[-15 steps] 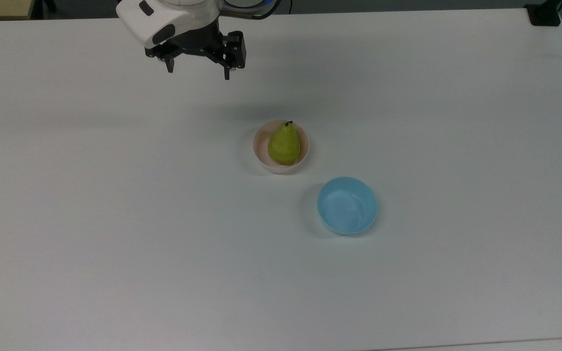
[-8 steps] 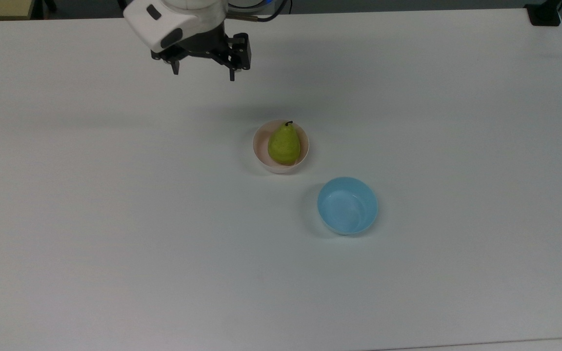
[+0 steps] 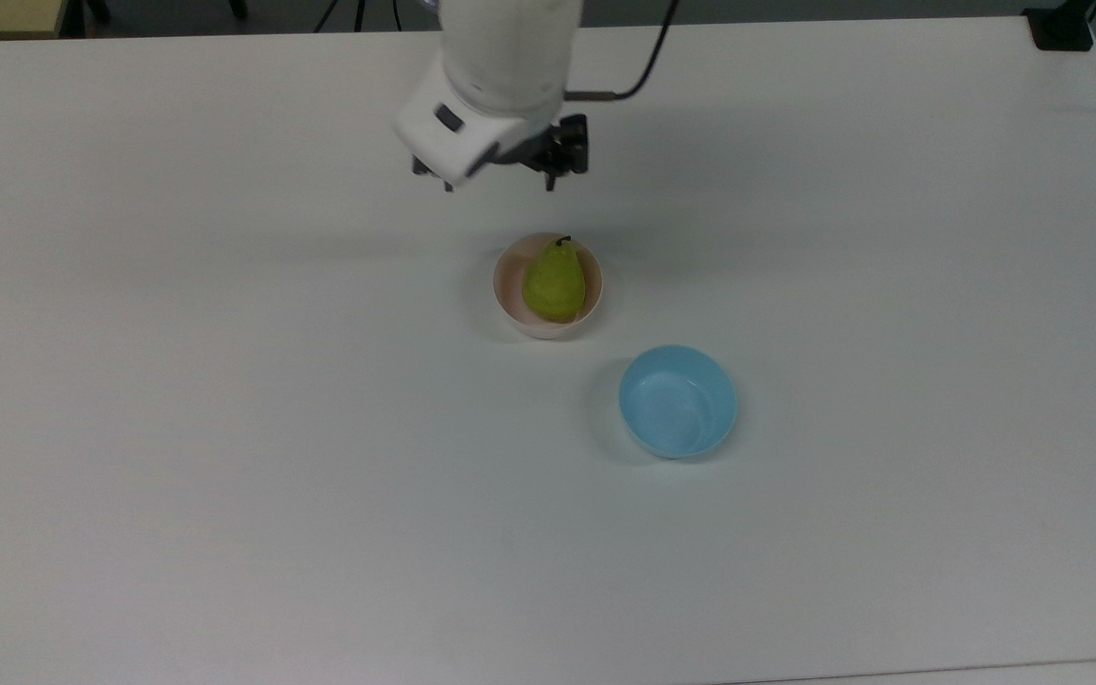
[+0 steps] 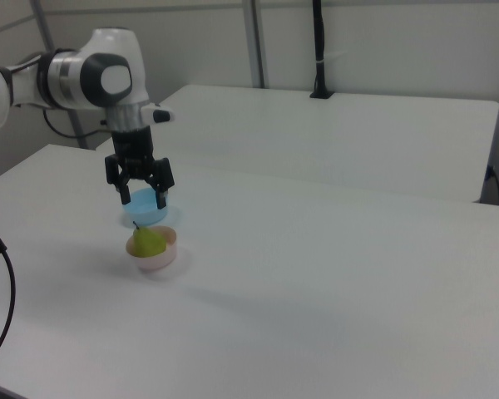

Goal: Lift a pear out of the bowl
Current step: 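Lower the gripper into the pink bowl around the pear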

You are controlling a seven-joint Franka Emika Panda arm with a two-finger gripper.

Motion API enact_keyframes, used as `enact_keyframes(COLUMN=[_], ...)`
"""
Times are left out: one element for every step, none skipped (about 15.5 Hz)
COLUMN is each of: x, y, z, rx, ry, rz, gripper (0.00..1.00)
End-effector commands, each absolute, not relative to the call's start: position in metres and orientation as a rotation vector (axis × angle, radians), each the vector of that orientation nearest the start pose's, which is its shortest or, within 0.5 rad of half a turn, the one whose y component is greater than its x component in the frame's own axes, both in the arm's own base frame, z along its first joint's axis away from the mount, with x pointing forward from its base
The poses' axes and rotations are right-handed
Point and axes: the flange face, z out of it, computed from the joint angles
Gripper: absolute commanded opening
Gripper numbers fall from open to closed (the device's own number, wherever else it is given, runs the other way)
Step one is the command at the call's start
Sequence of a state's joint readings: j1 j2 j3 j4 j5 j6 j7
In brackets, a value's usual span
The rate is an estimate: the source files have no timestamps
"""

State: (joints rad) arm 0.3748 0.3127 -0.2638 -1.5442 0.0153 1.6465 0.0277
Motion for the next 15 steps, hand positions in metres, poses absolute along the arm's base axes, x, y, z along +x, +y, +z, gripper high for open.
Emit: enact_keyframes(x=[0.634,0.636,0.638,0.64,0.64,0.642,0.64,0.64,0.641,0.642,0.642,0.642,0.643,0.643,0.643], y=[0.116,0.12,0.124,0.132,0.138,0.141,0.142,0.145,0.144,0.146,0.145,0.145,0.146,0.146,0.146], z=[0.417,0.405,0.391,0.379,0.369,0.359,0.345,0.339,0.332,0.33,0.322,0.318,0.319,0.318,0.319], rx=[-3.209,-3.214,-3.219,-3.224,-3.229,-3.232,-3.243,-3.247,-3.25,-3.251,-3.254,-3.257,-3.257,-3.258,-3.257], ry=[-0.172,-0.181,-0.192,-0.211,-0.228,-0.234,-0.25,-0.26,-0.262,-0.266,-0.264,-0.266,-0.267,-0.264,-0.253], rz=[0.302,0.313,0.328,0.328,0.334,0.34,0.356,0.347,0.339,0.321,0.33,0.332,0.322,0.324,0.319], gripper=[1.0,1.0,1.0,1.0,1.0,1.0,1.0,1.0,1.0,0.99,0.94,0.87,0.78,0.69,0.59])
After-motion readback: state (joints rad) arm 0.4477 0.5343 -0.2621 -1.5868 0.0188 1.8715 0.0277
